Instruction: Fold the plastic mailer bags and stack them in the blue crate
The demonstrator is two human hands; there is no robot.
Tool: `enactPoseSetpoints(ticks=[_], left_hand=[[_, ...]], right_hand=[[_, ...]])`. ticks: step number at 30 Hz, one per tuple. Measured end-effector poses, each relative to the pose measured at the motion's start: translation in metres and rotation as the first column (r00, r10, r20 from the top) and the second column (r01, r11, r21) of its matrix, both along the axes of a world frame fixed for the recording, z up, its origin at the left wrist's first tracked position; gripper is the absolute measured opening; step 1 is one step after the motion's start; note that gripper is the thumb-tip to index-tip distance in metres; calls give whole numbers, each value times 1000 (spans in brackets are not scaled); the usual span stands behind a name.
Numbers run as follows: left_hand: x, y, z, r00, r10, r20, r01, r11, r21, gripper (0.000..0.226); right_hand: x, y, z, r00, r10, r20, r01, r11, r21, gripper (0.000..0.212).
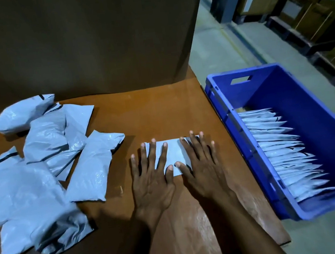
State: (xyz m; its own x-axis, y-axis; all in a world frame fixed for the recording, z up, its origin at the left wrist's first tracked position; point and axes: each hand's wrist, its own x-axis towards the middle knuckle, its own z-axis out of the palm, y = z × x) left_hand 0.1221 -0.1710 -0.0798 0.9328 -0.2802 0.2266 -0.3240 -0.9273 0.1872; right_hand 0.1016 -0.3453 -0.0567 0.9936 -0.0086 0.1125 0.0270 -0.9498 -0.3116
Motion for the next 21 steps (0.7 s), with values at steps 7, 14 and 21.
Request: enactPoseSetpoints(ticks=[7,14,21], left_hand=[[-1,5,2,999,-19,-39,18,1000,-7,69],[-24,5,12,997,-58,60,71,965,-253,39],[-19,-8,26,993,-103,61,113,973,-202,37]], right_hand=[[-10,-2,10,1000,26,-12,-21,960,280,66],[-33,-27,1,962,9,273,-44,991,123,11],[-20,-25,16,937,89,338,-111,993,46,16]])
